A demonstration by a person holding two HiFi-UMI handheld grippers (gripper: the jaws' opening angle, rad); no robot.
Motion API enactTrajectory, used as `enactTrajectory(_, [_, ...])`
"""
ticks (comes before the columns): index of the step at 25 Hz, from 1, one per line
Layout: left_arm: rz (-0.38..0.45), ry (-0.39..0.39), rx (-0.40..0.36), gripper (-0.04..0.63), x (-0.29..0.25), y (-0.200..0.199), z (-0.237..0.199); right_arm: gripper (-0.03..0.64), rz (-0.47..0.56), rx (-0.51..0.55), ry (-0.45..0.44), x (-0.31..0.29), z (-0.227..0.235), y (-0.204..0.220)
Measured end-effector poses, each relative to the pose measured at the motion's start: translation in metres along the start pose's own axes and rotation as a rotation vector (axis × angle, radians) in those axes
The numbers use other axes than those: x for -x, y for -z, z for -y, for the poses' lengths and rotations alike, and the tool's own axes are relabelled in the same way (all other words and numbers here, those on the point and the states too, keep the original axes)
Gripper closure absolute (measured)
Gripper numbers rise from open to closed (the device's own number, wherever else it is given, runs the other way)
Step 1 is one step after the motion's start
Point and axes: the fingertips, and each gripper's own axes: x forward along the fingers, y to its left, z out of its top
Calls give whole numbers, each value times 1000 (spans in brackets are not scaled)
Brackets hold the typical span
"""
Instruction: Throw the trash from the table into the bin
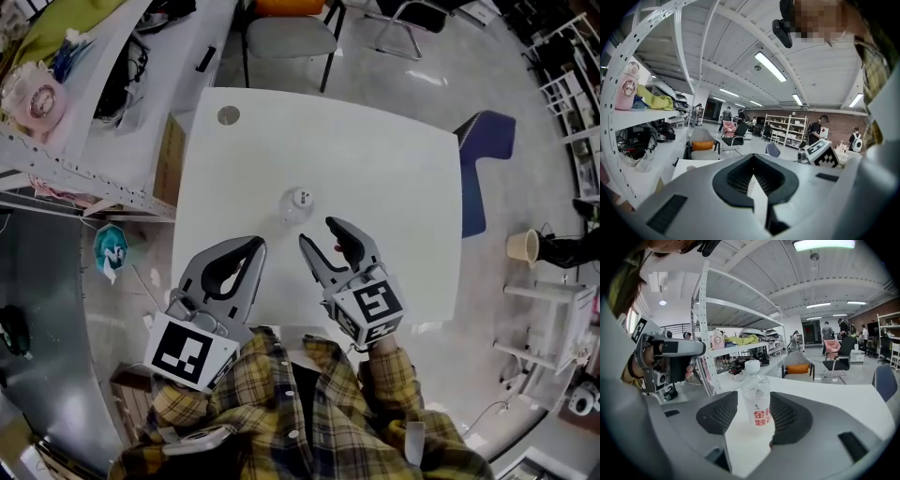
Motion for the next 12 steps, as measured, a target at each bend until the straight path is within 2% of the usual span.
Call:
enactTrajectory(5, [-23, -24, 17, 588, -1, 12, -7, 339, -10, -15, -23, -18, 7, 17])
enactTrajectory(12, [-46, -75, 37, 588, 7, 24, -21, 273, -11, -30, -45, -43, 11, 32])
